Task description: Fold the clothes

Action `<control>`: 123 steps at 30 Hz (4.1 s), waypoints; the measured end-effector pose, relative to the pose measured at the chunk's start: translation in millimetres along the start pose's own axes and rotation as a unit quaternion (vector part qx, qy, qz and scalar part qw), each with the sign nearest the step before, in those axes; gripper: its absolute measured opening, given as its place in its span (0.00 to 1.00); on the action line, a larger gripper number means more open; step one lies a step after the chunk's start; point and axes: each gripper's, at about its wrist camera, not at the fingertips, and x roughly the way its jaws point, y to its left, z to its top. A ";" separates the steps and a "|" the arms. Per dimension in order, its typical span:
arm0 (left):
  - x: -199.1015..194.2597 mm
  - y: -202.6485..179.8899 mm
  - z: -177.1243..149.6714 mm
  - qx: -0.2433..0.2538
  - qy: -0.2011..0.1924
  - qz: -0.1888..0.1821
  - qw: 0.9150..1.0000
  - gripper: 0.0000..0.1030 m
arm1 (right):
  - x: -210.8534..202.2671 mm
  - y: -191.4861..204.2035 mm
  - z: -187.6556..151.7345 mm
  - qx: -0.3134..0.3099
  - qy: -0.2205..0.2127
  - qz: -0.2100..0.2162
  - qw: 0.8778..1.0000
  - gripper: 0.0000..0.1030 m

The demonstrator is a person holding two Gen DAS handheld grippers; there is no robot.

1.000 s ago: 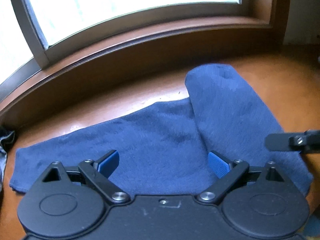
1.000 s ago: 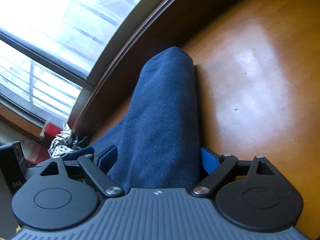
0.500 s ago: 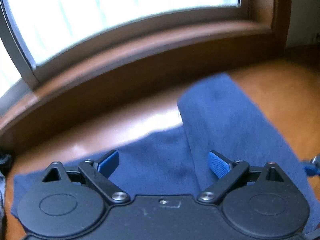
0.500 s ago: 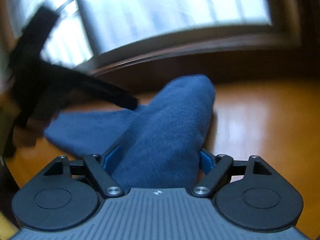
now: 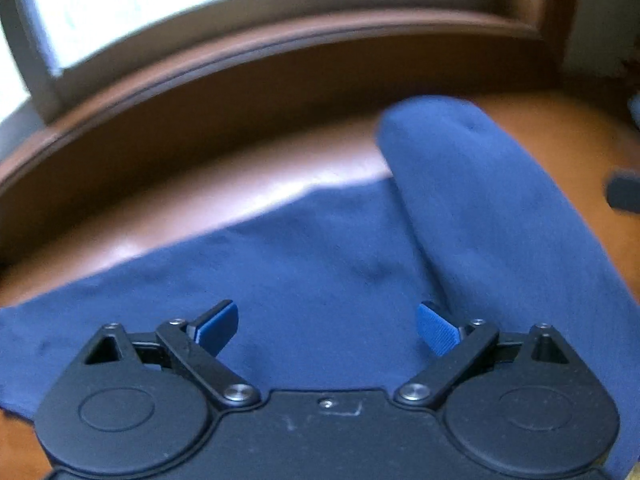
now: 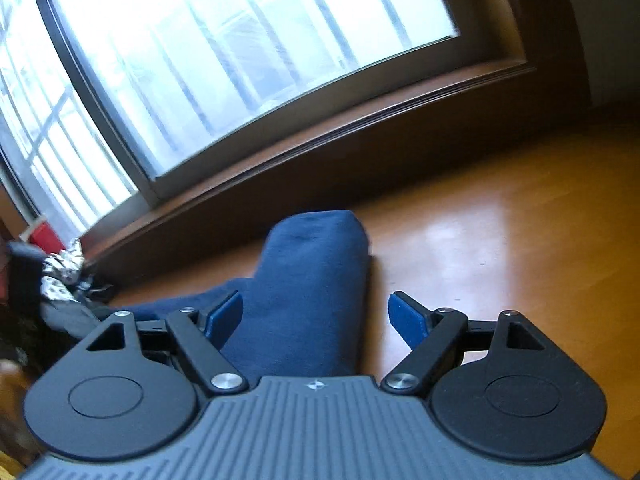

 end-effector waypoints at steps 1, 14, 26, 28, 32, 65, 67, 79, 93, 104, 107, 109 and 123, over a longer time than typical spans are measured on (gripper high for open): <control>-1.5 -3.6 0.5 -0.001 -0.008 -0.018 1.000 0.85 | 2.0 1.4 -1.4 -0.002 0.004 -0.005 1.000 0.81; -15.0 -92.2 63.8 0.053 -0.132 -0.186 0.972 0.86 | -50.0 -67.5 -16.6 0.116 -0.025 -0.139 0.983 0.81; 1.3 -73.5 53.3 0.051 -0.100 -0.166 0.980 0.87 | -121.0 -80.2 -3.1 0.109 -0.139 -0.229 0.957 0.81; 4.0 -73.1 65.0 0.051 -0.113 -0.152 0.981 0.87 | -112.2 -64.0 4.1 0.059 -0.134 -0.208 0.967 0.81; 25.8 -79.6 99.0 0.070 -0.128 -0.087 0.986 0.87 | -78.5 -53.0 13.2 -0.011 -0.100 -0.179 0.979 0.80; 30.4 -103.7 102.2 0.080 -0.066 -0.069 0.992 0.90 | -75.5 -108.5 -6.7 -0.009 0.017 -0.097 0.995 0.83; 29.1 -105.1 93.7 0.071 -0.049 -0.086 0.993 0.90 | -80.3 -137.2 -4.0 0.049 0.025 -0.069 0.996 0.85; 51.5 -123.9 62.7 0.076 -0.006 -0.042 0.996 0.91 | -83.7 -196.3 -10.6 0.184 0.037 0.090 0.978 0.85; 38.4 -104.8 43.2 0.030 -0.029 -0.033 0.999 0.93 | -73.2 -96.7 -4.3 0.036 -0.033 -0.032 0.998 0.44; 24.0 -28.5 21.9 -0.042 -0.066 -0.060 0.995 0.93 | -40.0 57.9 -40.7 -0.272 -0.051 -0.177 0.944 0.43; 23.5 6.5 15.7 -0.063 -0.058 -0.063 0.994 0.93 | -23.2 95.0 -59.4 -0.341 -0.044 -0.198 0.918 0.43; 17.3 24.4 7.5 -0.074 -0.059 -0.061 0.994 0.93 | -9.3 118.6 -72.8 -0.386 -0.036 -0.210 0.898 0.43; -42.0 76.2 -30.3 -0.066 -0.091 -0.050 0.992 0.93 | -2.8 184.7 -81.0 -0.376 -0.014 -0.162 0.912 0.55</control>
